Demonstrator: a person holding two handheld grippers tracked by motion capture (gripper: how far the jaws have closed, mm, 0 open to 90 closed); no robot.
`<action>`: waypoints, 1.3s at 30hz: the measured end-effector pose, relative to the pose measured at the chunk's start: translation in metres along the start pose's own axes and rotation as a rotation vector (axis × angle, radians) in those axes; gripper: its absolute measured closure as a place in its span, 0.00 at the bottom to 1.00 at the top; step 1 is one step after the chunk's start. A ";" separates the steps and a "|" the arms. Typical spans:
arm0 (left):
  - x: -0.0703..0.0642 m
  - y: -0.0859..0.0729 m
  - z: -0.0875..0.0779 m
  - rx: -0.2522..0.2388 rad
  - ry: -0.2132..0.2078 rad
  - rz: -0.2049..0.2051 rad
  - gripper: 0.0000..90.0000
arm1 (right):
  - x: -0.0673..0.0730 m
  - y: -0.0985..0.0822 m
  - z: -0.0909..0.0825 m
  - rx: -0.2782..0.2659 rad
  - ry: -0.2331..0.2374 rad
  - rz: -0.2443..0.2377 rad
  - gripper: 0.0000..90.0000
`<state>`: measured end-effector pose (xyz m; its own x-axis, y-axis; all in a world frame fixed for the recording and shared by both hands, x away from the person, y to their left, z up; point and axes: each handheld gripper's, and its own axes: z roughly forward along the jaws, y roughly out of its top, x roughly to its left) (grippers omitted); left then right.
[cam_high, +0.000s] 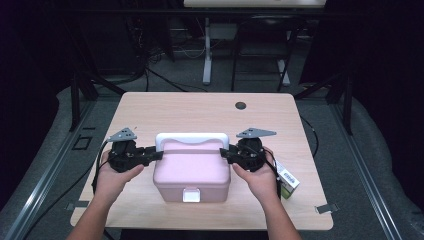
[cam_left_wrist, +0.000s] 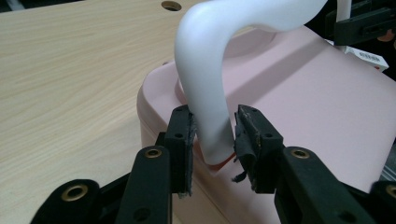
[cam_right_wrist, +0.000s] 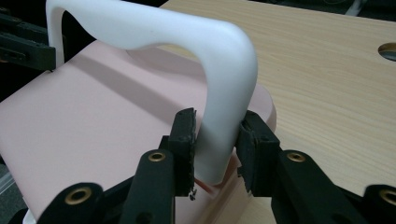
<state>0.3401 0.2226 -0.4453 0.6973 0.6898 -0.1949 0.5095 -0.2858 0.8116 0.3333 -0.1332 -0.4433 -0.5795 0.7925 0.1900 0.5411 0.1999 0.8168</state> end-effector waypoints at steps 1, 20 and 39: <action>0.000 0.000 -0.001 -0.001 0.002 0.010 0.76 | 0.001 0.000 -0.001 0.000 -0.003 -0.003 0.78; -0.009 -0.004 -0.009 -0.008 0.020 0.050 0.82 | 0.011 -0.004 -0.011 -0.004 -0.021 -0.065 0.81; -0.007 0.009 -0.020 -0.067 -0.010 0.014 0.82 | 0.011 0.006 -0.021 -0.079 0.009 -0.039 0.82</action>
<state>0.3300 0.2285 -0.4253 0.7090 0.6795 -0.1886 0.4650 -0.2495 0.8494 0.3175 -0.1359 -0.4248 -0.6049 0.7796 0.1624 0.4687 0.1837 0.8640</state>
